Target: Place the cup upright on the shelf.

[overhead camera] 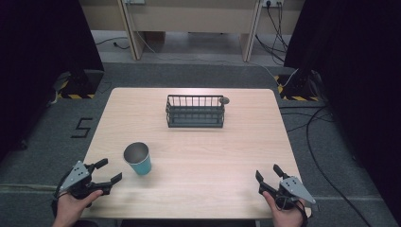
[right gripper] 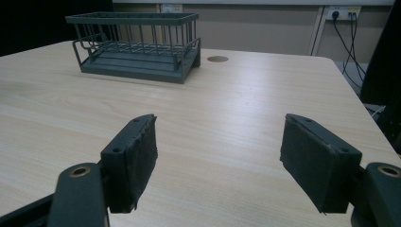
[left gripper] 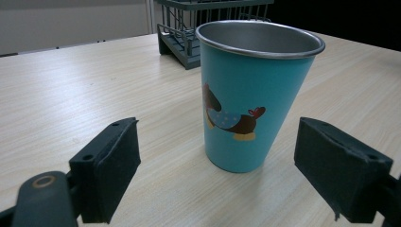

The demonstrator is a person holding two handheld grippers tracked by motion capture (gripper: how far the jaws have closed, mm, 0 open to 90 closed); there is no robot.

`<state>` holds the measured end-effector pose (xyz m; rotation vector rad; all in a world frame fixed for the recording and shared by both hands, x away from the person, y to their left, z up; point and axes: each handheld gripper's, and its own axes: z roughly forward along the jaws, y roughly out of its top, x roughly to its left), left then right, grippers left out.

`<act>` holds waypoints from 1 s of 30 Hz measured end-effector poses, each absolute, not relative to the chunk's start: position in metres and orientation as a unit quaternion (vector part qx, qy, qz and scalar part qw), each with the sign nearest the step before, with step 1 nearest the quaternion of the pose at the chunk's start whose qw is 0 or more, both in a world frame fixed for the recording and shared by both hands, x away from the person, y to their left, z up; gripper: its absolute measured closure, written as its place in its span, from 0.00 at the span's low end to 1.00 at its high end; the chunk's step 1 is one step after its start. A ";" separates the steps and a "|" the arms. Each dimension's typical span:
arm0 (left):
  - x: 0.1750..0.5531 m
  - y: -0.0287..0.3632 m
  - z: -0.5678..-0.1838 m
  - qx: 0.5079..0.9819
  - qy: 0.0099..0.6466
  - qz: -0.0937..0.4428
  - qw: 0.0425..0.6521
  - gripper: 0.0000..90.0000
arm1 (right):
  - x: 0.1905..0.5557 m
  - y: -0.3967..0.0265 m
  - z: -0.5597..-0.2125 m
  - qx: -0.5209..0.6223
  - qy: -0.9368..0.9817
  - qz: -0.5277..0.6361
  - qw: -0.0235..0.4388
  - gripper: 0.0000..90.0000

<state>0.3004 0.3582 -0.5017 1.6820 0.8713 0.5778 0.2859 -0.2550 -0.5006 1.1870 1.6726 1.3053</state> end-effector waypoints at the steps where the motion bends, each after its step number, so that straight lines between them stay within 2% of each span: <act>1: 0.300 0.358 -0.502 0.710 0.368 0.244 0.549 0.16 | 0.286 -0.255 -0.501 0.458 0.645 0.503 0.348 0.32; 14: 0.302 0.352 -0.501 0.719 0.360 0.240 0.544 0.16 | 0.288 -0.253 -0.503 0.465 0.646 0.504 0.334 0.35; 30: 0.313 0.330 -0.501 0.728 0.359 0.230 0.537 0.16 | 0.289 -0.252 -0.502 0.468 0.642 0.501 0.343 0.36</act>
